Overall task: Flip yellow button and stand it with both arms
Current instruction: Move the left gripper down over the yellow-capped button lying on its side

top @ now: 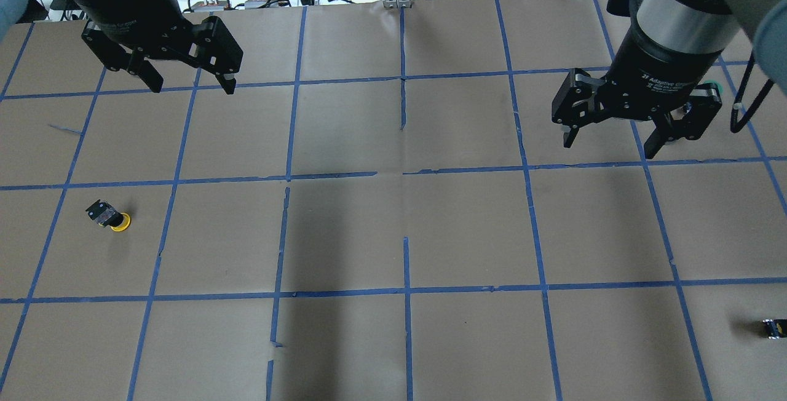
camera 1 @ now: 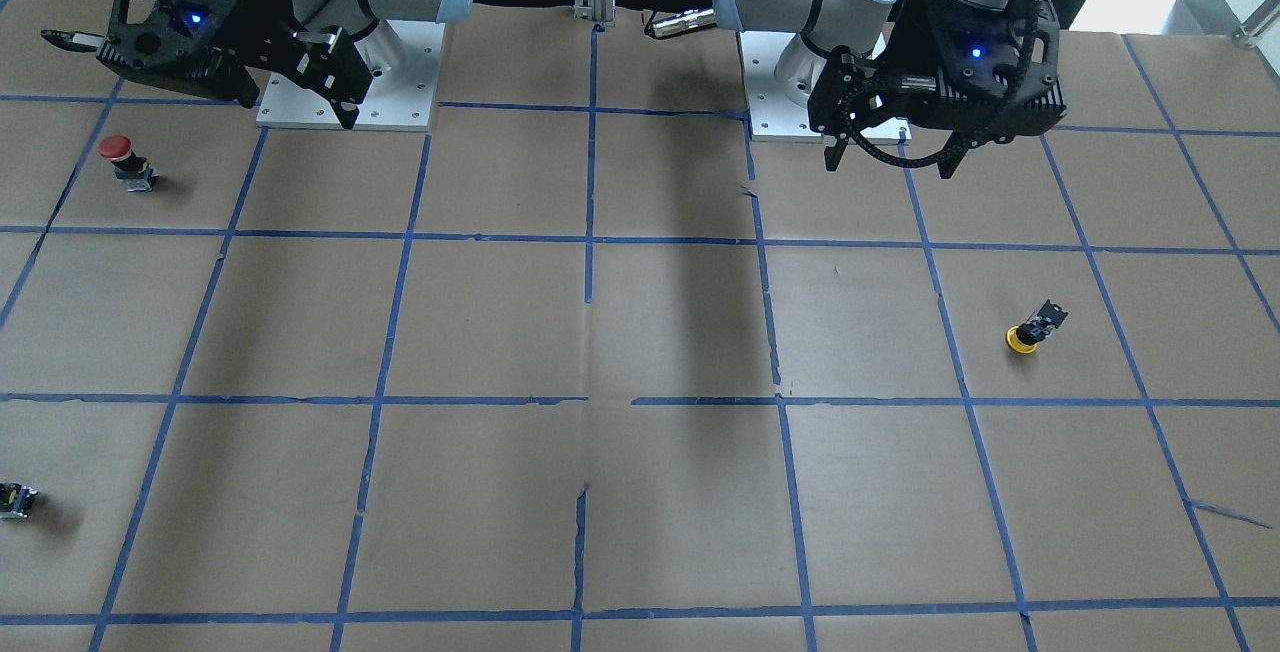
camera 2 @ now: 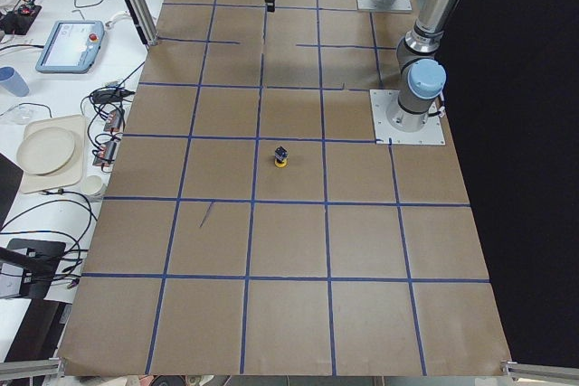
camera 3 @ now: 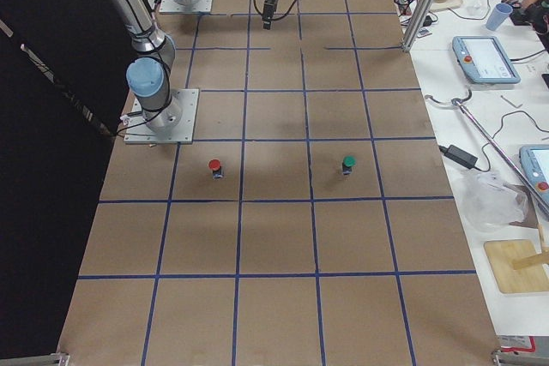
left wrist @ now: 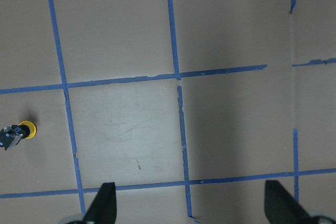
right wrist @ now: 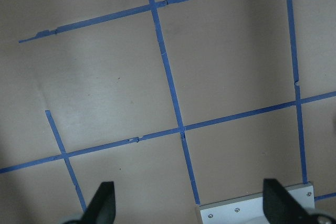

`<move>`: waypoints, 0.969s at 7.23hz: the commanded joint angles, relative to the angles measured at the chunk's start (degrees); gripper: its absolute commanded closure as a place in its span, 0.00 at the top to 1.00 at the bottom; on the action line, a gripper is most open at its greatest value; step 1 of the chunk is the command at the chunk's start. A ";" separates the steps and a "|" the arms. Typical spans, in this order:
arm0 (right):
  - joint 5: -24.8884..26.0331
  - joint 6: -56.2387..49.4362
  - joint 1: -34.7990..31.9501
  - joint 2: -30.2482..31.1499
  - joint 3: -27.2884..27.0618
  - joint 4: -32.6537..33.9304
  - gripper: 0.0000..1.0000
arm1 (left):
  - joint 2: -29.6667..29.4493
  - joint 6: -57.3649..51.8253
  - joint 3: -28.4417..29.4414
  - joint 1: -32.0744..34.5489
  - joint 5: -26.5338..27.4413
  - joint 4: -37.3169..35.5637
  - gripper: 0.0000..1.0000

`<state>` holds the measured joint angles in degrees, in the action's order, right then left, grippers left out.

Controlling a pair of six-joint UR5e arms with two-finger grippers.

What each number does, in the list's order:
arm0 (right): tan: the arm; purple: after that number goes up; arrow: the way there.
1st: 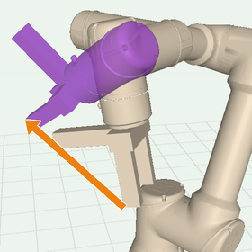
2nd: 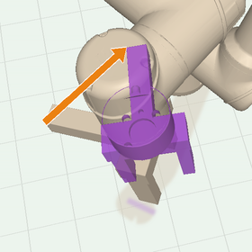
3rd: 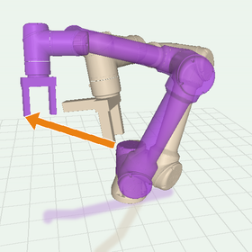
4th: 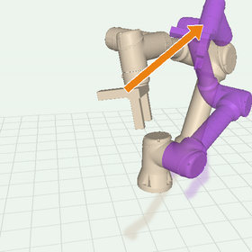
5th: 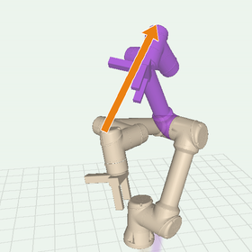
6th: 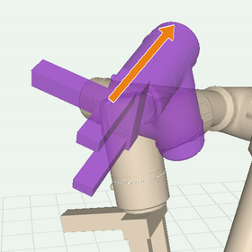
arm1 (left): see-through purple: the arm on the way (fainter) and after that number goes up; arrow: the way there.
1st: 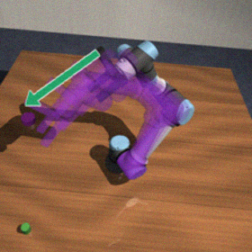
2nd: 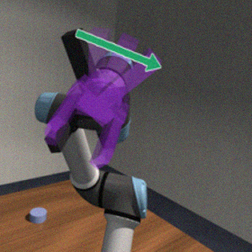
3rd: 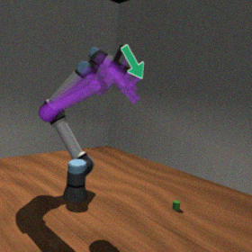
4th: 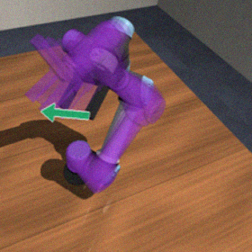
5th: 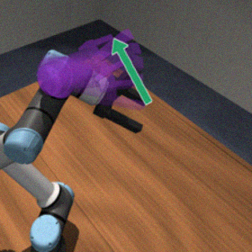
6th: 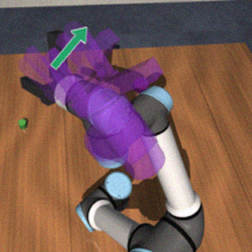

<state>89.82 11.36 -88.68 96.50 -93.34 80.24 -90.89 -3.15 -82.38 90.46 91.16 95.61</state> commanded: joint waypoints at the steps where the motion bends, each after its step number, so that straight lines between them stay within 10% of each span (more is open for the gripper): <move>1: -0.09 -0.02 0.00 0.09 0.00 0.00 1.00 | 0.27 -0.01 -0.15 -0.11 0.07 -0.51 0.99; 7: 0.26 -0.02 0.00 0.01 -0.09 -0.18 1.00 | 0.81 -11.07 -14.79 -24.41 0.16 -6.20 0.99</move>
<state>90.02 11.34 -88.68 96.55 -93.36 80.10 -89.67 -12.71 -92.85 72.46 91.39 92.65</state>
